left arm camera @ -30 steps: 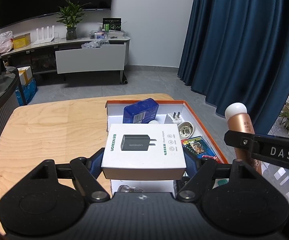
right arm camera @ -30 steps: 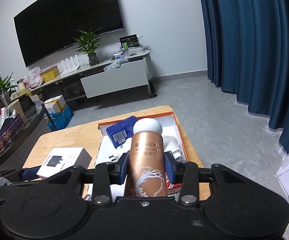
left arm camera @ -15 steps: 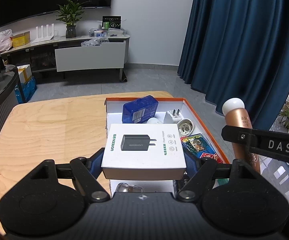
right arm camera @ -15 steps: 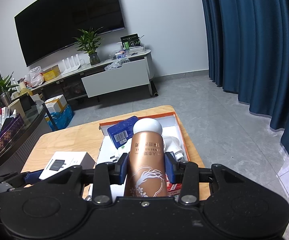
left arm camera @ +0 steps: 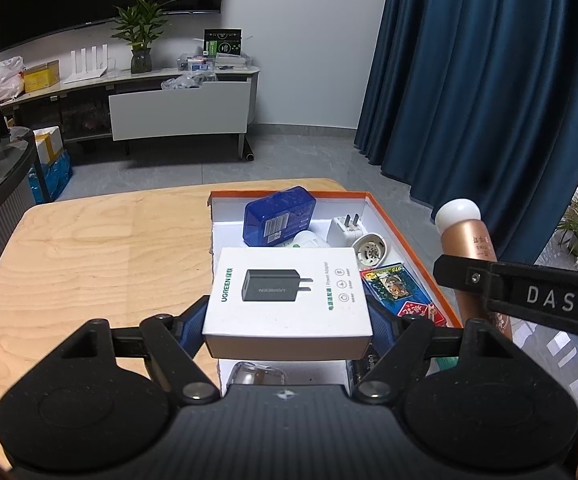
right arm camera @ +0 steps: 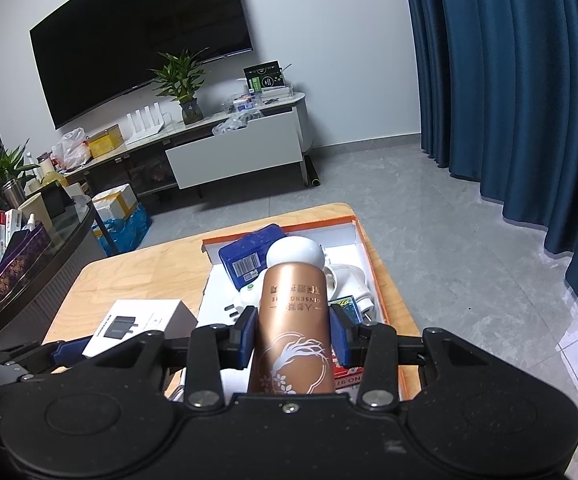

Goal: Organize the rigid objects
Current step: 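Carry copper bottle with right tool while left carries charger box over the white box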

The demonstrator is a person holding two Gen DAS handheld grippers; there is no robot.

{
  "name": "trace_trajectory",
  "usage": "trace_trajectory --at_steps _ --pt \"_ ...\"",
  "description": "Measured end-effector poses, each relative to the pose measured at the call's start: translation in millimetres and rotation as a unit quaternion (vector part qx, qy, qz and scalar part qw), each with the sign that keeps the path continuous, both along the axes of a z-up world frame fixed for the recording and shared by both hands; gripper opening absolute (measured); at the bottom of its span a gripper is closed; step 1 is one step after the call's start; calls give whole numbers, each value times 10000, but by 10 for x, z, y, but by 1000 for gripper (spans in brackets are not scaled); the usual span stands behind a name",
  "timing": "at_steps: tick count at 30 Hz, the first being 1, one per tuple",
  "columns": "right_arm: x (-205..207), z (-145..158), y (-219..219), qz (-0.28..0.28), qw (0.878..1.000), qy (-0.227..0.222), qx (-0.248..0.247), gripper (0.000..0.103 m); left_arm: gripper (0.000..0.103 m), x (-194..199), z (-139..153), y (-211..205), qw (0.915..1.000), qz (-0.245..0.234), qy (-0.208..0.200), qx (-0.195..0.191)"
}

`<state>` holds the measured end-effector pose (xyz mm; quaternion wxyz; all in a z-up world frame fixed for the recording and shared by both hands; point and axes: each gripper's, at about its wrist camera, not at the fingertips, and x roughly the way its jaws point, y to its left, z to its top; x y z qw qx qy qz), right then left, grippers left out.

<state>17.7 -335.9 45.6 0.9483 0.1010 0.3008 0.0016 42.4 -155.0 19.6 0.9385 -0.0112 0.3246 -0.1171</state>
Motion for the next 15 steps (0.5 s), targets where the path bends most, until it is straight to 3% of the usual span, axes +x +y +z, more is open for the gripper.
trace_trajectory --at_steps 15 --pt "55 -46 5 67 9999 134 67 48 79 14 -37 13 10000 -18 73 -20"
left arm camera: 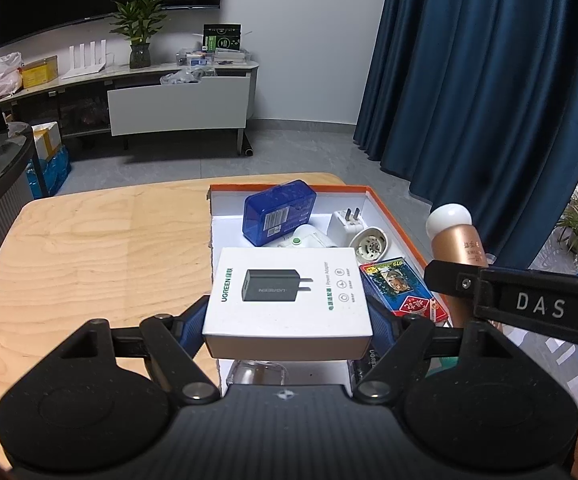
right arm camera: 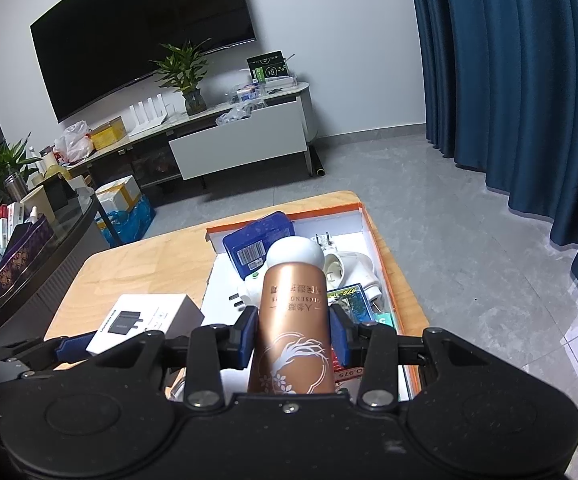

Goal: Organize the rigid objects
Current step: 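Carry copper bottle with right tool while left carries charger box over the white box, then release copper bottle into the box with right tool while left releases charger box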

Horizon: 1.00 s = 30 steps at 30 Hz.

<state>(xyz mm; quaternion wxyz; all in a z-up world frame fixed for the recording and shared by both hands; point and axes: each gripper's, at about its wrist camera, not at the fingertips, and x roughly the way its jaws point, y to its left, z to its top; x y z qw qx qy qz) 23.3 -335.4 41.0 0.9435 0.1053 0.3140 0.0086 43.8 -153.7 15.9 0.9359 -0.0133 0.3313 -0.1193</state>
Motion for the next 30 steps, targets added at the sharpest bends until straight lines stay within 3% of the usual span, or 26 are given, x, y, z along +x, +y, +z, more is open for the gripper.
trace_trajectory --at_steps 30 --pt "194 -169 6 153 9992 382 21 49 79 31 -129 29 9998 17 204 74"
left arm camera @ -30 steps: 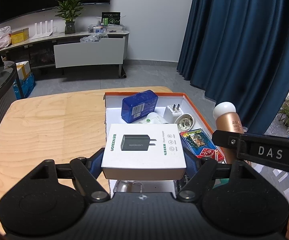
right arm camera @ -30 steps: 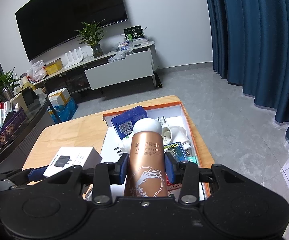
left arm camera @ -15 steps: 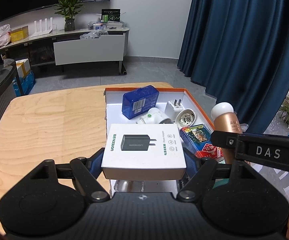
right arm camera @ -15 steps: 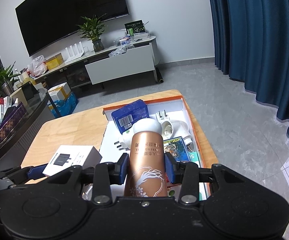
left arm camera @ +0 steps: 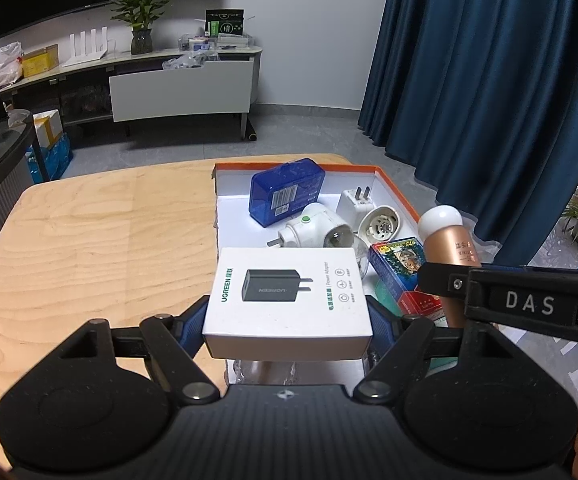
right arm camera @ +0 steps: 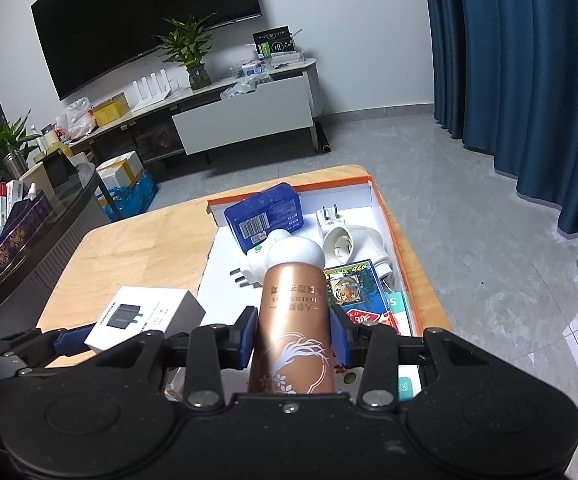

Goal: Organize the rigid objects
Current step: 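Release copper bottle into the box with right tool while left releases charger box, then open both tools and withdraw them up from the box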

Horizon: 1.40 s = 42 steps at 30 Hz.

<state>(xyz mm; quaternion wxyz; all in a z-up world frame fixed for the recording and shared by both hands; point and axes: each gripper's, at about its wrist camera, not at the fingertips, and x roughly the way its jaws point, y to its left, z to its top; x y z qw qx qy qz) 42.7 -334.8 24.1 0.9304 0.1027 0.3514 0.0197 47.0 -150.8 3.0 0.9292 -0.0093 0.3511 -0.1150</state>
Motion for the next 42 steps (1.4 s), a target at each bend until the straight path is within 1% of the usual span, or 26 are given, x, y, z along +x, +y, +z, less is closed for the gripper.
trace_trajectory --at_steps 4,9,11,18,20,21,22,24,26,27,28,31,33,37,42 --pt "15 -23 -11 -53 10000 -19 -30 55 79 22 -20 -1 10000 8 33 8" --pt "0 -50 -66 -163 9999 -9 17 56 79 46 -83 -9 9999 -19 114 -6" --pt "-23 -48 -98 -212 9997 -64 70 60 79 56 -110 -30 9998 -55 167 -31" --pt "-129 44 -207 -484 9983 -316 -94 63 79 123 -142 -200 9993 -311 193 -121" --pt "-166 78 -254 -564 9976 -389 -83 68 80 161 -149 -263 9987 -436 212 -167" --pt "-186 94 -271 -589 9973 -419 -82 69 80 175 -155 -292 9986 -450 256 -144" --pt "-203 110 -284 -597 9972 -435 -99 71 85 177 -155 -304 9985 -446 271 -140" --pt "-238 132 -297 -584 9971 -461 -156 72 91 152 -140 -303 9989 -383 253 -121" --pt "-270 148 -290 -568 9971 -471 -208 73 94 113 -104 -298 9993 -304 215 -28" --pt "-291 158 -282 -575 9969 -482 -235 75 98 89 -81 -289 9995 -242 187 21" --pt "-308 172 -275 -575 9968 -490 -252 77 100 70 -52 -282 9997 -168 169 76" --pt "-387 231 -253 -529 9966 -576 -269 78 103 -15 53 -249 9996 89 113 234" --pt "-457 272 -243 -499 9963 -637 -283 78 103 -97 124 -228 9993 217 99 280" --pt "-618 313 -218 -468 9961 -677 -329 79 103 -285 187 -202 9987 362 258 246" --pt "-834 235 -203 -426 9969 -477 -450 80 103 -542 129 -205 9977 501 339 310"
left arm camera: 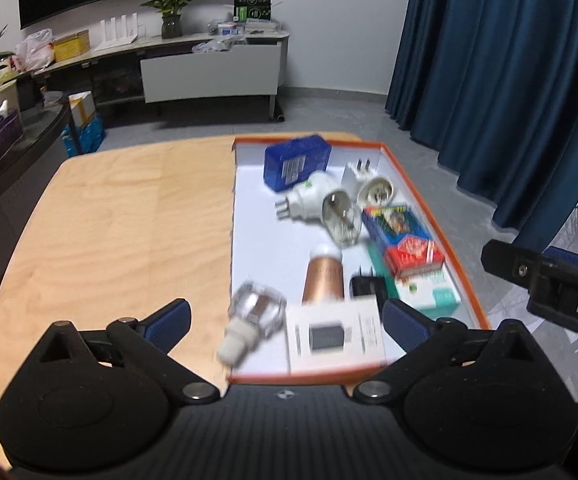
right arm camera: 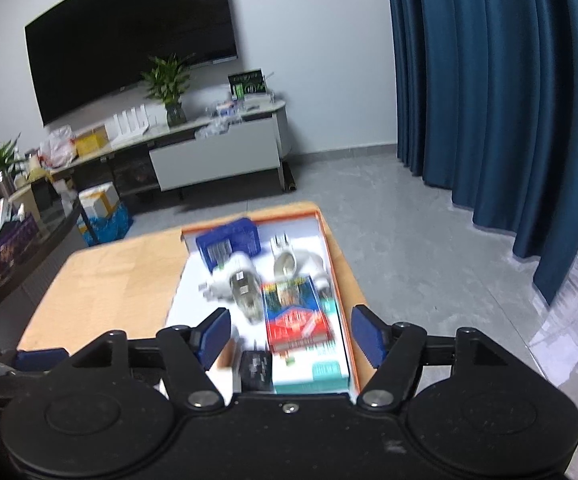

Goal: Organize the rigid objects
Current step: 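Open both tools and withdraw them up from the box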

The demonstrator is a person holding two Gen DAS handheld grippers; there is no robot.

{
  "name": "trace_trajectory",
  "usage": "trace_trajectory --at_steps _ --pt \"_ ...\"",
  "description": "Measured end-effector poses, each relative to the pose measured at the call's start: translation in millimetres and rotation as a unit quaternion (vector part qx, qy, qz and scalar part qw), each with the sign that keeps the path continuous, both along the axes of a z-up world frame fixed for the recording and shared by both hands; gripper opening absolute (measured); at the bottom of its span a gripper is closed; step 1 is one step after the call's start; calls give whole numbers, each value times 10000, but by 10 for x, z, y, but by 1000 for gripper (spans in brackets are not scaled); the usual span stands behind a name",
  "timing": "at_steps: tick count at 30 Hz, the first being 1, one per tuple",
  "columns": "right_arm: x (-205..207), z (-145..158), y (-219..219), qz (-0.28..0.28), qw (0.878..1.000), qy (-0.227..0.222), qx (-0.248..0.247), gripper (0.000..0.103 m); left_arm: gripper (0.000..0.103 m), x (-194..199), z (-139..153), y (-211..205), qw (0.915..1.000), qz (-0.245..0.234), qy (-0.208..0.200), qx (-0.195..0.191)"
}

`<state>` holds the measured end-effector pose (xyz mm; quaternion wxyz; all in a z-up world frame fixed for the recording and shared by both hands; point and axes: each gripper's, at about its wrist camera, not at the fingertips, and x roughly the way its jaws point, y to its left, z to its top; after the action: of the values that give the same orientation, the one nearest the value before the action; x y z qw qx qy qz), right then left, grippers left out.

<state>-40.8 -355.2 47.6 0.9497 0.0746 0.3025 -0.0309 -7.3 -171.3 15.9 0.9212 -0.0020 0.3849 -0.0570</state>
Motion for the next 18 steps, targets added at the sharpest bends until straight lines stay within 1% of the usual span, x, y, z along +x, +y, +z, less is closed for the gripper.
trace_trajectory --at_steps 3,6,10,15,18 --pt "-94 -89 -9 6 9997 240 -32 80 103 -77 -88 -33 9998 11 160 131" --pt "-177 -170 -12 25 9990 417 -140 80 103 -135 -143 -51 9995 4 272 154" --pt "-240 -243 -42 34 9983 564 -156 80 103 -210 -149 -87 9993 -27 203 307" --pt "-248 -318 -42 46 9973 700 -194 80 103 -232 -168 -75 9992 45 193 361" --pt "-253 -349 -48 47 9972 731 -180 80 103 -223 -203 -72 9990 47 269 361"
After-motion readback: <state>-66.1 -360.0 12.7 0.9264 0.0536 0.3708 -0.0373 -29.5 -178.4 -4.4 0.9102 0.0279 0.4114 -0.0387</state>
